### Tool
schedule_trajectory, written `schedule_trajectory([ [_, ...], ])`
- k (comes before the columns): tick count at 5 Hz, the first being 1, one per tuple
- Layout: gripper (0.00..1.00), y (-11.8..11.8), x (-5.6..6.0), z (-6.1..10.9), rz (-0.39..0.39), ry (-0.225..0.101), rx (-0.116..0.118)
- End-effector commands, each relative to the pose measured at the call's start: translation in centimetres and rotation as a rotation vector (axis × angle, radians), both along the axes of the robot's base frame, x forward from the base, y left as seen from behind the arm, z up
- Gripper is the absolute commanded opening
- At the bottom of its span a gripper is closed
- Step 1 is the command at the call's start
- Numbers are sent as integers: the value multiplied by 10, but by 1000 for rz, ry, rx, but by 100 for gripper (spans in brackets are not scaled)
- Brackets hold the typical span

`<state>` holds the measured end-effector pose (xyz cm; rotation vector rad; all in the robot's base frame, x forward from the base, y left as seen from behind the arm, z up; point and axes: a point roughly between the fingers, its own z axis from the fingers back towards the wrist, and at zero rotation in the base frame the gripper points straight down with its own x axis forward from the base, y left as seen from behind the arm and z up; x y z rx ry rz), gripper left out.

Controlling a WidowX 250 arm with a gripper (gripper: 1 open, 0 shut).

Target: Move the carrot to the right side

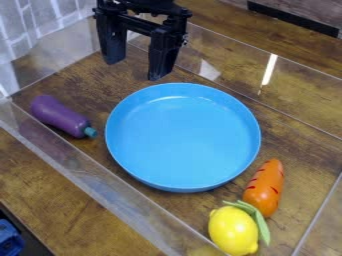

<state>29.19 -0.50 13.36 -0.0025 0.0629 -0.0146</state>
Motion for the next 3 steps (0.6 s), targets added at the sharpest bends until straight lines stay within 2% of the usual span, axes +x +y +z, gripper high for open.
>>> schedule_trajectory([
  [1, 100, -2, 1, 1, -17, 15, -1],
  [3, 100, -16, 5, -17, -52, 39, -6],
])
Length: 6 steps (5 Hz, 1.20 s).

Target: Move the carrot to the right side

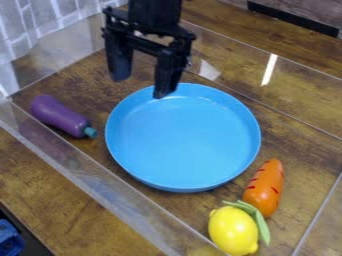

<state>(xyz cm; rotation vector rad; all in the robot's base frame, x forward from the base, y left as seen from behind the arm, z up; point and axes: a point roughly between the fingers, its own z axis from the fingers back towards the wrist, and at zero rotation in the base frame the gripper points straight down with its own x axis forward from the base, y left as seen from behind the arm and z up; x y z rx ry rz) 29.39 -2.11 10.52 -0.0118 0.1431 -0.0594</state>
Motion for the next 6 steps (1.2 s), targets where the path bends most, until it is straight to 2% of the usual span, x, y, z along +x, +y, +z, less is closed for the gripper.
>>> schedule_trajectory([
  [1, 100, -18, 9, 6, -83, -37, -4],
  [2, 100, -37, 14, 2, -157, -37, -13],
  [4, 100, -37, 10, 19, -134, -26, -23],
  [5, 100, -42, 10, 28, -144, -36, -29],
  [6, 100, -63, 15, 26, -156, -39, -35],
])
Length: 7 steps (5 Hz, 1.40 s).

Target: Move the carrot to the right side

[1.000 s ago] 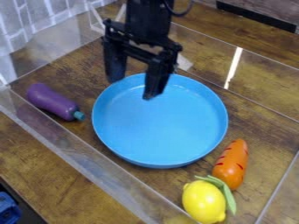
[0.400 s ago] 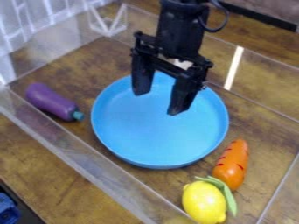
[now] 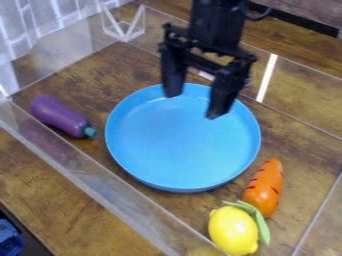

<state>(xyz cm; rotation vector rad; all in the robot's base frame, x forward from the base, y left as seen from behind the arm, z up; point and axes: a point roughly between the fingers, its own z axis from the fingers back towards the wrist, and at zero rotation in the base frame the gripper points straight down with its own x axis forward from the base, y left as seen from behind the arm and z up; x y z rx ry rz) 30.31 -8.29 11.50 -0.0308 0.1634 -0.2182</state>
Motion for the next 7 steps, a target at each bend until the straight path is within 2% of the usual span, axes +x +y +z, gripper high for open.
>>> schedule_trajectory([
  [1, 100, -36, 9, 11, -26, -72, -22],
  [2, 100, -72, 2, -2, -80, -83, -31],
  [3, 100, -96, -4, -26, -143, -77, -30],
  [4, 100, -97, -10, -42, -145, -91, -60],
  [5, 100, -90, -16, -29, -108, -132, -69],
  [7, 100, -81, -24, -18, -88, -187, -70],
])
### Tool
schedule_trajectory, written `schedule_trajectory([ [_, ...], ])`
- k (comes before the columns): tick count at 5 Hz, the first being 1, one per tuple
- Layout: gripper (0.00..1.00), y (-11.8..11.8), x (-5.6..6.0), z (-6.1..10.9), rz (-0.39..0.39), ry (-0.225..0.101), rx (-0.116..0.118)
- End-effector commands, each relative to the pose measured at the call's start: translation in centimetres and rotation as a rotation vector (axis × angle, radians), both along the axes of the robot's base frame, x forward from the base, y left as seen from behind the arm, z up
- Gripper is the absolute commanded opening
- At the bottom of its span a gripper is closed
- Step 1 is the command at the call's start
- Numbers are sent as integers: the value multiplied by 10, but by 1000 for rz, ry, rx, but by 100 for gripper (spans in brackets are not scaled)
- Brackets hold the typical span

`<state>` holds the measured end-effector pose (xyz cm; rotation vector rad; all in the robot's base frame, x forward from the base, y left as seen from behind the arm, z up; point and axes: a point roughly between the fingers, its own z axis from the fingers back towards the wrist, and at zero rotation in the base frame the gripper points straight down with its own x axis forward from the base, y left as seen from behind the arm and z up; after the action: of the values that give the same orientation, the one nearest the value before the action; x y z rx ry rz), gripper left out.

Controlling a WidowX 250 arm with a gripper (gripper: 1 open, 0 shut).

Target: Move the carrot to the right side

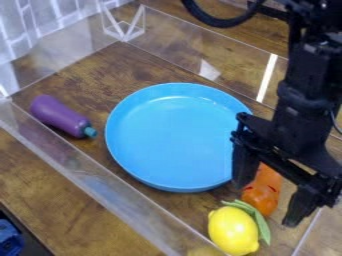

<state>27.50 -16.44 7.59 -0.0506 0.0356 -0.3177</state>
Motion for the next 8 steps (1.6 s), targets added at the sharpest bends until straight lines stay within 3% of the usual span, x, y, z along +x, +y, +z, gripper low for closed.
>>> schedule_trajectory([
  [1, 100, 5, 3, 17, 4, -75, -33],
  [3, 100, 5, 32, 6, -39, -112, -35],
  [4, 100, 2, 30, -10, -40, -112, -37],
  [5, 100, 11, 30, 1, -8, -137, -35],
  [6, 100, 9, 26, 27, 37, -182, -33],
  [7, 100, 19, 23, 74, 120, -256, -10],
  [8, 100, 56, 38, 80, 184, -311, 12],
])
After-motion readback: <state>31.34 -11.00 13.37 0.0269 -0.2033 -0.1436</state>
